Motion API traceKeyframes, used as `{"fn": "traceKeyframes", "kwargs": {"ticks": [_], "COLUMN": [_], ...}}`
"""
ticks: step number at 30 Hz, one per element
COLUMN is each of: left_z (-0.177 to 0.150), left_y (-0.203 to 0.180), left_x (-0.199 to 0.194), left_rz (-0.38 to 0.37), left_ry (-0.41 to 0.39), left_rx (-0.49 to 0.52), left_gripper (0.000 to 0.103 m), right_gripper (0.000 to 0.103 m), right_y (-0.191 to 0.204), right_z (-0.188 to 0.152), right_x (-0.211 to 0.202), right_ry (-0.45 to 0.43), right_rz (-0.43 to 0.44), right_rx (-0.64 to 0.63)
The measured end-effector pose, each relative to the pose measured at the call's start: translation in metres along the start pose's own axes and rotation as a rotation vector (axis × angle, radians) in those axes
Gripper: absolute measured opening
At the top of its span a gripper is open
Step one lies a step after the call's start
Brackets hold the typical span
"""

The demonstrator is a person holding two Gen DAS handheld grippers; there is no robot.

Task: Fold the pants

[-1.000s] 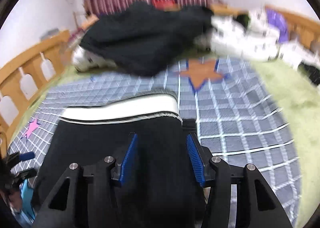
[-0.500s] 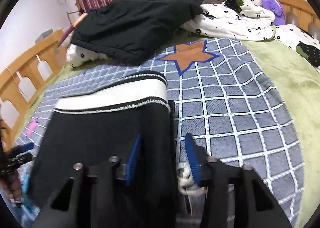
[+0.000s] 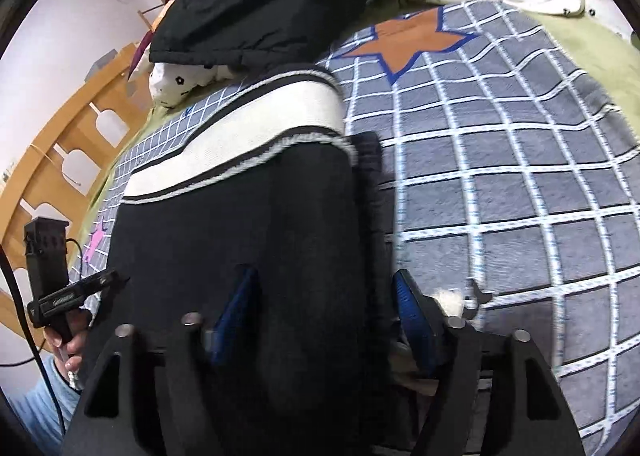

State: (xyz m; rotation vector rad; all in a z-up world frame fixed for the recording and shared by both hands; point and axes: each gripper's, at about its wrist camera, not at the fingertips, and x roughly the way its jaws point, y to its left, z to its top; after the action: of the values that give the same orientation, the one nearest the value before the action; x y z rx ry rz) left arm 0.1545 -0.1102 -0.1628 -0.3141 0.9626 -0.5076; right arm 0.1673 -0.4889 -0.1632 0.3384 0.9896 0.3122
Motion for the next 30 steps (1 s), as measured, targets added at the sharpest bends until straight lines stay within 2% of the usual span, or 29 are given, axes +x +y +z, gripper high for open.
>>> {"fn": "traceKeyframes", "kwargs": {"ticks": [1,2,3,4,5,6,7,9,10,14,16,19,21,23,24,25,27,30], "left_z": [0.003,0.005,0.008,0.011,0.013,0.015,0.019,0.026,0.030,0.048,0.058,0.058,0.051,0.039,0.034,0.029,0.029,0.035], "left_y": [-0.002,-0.002,-0.001,0.000,0.002,0.004,0.006,0.015,0.021,0.061,0.089,0.121,0.145,0.164,0.170,0.173,0.174,0.158], "left_x": [-0.005,-0.009,-0.016,-0.021,-0.027,-0.034,-0.043,-0.063,-0.072,-0.125,-0.146,-0.151,-0.137,-0.113,-0.107,-0.106,-0.113,-0.133], "left_rz": [0.001,-0.009,-0.041,-0.061,-0.081,-0.092,-0.096,-0.101,-0.099,0.014,0.093,0.175,0.198,0.238,0.249,0.248,0.252,0.371], "left_ry": [-0.006,-0.013,-0.025,-0.029,-0.036,-0.044,-0.054,-0.084,-0.095,-0.151,-0.141,-0.117,-0.068,-0.028,-0.028,-0.043,-0.063,-0.114], "left_rx": [-0.010,-0.019,-0.032,-0.039,-0.046,-0.050,-0.051,-0.068,-0.071,-0.061,-0.070,-0.073,-0.085,-0.094,-0.092,-0.092,-0.083,-0.003], "left_gripper": [0.020,0.018,0.017,0.015,0.014,0.012,0.011,0.011,0.011,0.011,0.011,0.012,0.016,0.025,0.035,0.041,0.043,0.042], "right_gripper": [0.053,0.045,0.040,0.027,0.023,0.022,0.021,0.021,0.020,0.020,0.020,0.020,0.021,0.031,0.032,0.034,0.039,0.040], "right_y": [0.005,0.011,0.015,0.018,0.018,0.023,0.030,0.065,0.077,0.139,0.167,0.194,0.200,0.196,0.192,0.187,0.189,0.215], "right_z": [0.001,0.003,0.003,0.005,0.006,0.005,0.006,0.005,0.004,0.006,0.008,0.009,0.008,0.001,-0.003,-0.005,0.001,0.002], "right_x": [-0.004,-0.009,-0.015,-0.026,-0.035,-0.043,-0.045,-0.052,-0.054,-0.045,-0.028,0.011,0.047,0.079,0.089,0.088,0.082,0.064], "right_ry": [-0.002,-0.004,-0.015,-0.039,-0.060,-0.089,-0.099,-0.127,-0.136,-0.161,-0.159,-0.139,-0.107,-0.109,-0.109,-0.117,-0.080,-0.094], "right_rz": [-0.020,-0.040,-0.041,-0.020,0.013,0.029,0.020,-0.030,-0.011,0.135,0.197,0.243,0.200,0.021,-0.031,-0.025,-0.067,-0.247], "right_rx": [0.004,-0.006,-0.012,0.011,0.062,0.117,0.121,0.075,0.068,0.036,0.024,0.012,-0.015,-0.081,-0.119,-0.122,-0.124,-0.295]}}
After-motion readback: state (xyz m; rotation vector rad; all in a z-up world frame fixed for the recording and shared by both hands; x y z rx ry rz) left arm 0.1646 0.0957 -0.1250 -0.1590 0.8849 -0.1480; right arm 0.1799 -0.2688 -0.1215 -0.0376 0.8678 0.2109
